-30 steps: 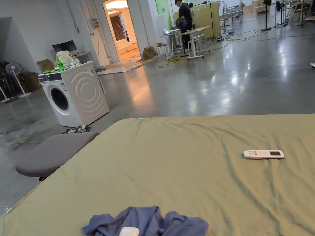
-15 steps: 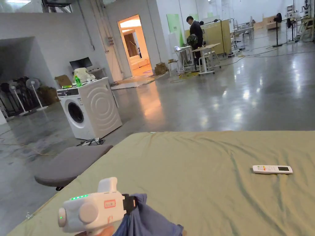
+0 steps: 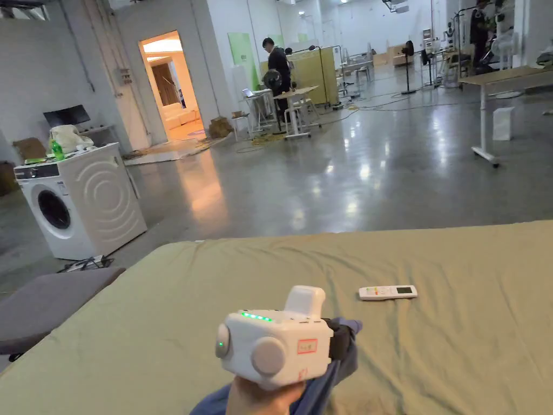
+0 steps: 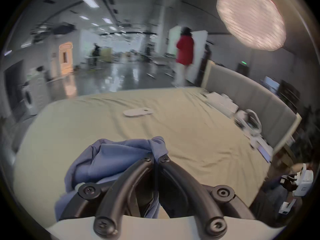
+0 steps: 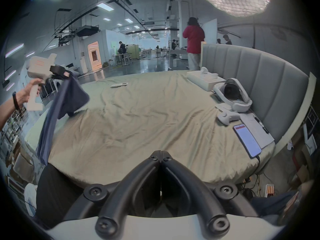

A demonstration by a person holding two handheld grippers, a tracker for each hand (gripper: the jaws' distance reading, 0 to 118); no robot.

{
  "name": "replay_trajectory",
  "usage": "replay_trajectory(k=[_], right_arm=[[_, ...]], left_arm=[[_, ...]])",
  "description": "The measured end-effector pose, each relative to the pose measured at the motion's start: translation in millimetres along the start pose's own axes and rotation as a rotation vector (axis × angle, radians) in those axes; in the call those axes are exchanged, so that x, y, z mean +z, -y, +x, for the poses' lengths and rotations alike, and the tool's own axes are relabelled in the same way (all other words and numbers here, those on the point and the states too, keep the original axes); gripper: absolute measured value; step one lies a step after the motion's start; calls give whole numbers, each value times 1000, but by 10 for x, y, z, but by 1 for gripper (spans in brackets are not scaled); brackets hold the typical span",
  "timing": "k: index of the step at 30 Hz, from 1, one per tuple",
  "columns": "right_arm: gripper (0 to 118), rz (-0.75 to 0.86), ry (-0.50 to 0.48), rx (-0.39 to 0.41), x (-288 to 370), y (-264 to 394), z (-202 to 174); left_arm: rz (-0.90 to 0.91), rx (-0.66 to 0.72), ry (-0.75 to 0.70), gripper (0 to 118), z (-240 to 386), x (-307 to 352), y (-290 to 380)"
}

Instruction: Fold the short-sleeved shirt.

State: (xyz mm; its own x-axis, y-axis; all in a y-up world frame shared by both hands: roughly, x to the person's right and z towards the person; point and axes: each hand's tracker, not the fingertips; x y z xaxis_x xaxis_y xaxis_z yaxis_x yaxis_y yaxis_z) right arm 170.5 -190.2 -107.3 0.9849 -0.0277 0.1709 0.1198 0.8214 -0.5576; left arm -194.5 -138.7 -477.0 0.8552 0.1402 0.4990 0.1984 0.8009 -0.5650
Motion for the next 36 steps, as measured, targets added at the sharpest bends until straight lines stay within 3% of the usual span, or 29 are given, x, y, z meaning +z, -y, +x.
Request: replay_trajectory(k=[7, 10, 13, 15, 17, 18, 20, 21, 25, 30, 34, 36], right_arm=[[0, -27, 120, -85, 160, 160, 400], [0, -57, 162, -110, 191, 267, 518], [0, -74, 183, -132, 228, 352, 605], [0, -76, 186, -140, 242, 403, 644], [0, -75, 192, -143, 241, 411, 638], [0, -75, 189, -146, 236, 406, 632], [0, -67, 174, -145, 219, 384, 594], [0, -59, 159, -138, 212, 361, 570], [0, 6, 64, -91, 147, 141, 390], [0, 153, -65, -40, 66, -284, 92], [0, 291, -151, 14, 146, -595, -183], [0, 359, -181, 39, 215, -690, -291]], left_arm=[[-162, -28, 421, 4, 1963, -1166, 708], [-206, -122, 508, 4, 2668, -1328, 1070], [-267, -186, 695, 4, 3188, -1361, 1380], [-299, -272, 728, 4, 3455, -1342, 1535], [-296, -354, 663, 7, 3600, -1352, 1672], [-301, -365, 618, 25, 3579, -1351, 1710], [-316, -253, 681, 78, 3400, -1328, 1721], [-323, -189, 679, 90, 3266, -1241, 1677], [-109, -159, 537, 90, 2518, -498, 1252], [204, -64, 255, 90, 1558, 1044, 721], [424, 81, 188, 90, 1176, 2084, 750], [509, 79, 46, 90, 1166, 2473, 877]])
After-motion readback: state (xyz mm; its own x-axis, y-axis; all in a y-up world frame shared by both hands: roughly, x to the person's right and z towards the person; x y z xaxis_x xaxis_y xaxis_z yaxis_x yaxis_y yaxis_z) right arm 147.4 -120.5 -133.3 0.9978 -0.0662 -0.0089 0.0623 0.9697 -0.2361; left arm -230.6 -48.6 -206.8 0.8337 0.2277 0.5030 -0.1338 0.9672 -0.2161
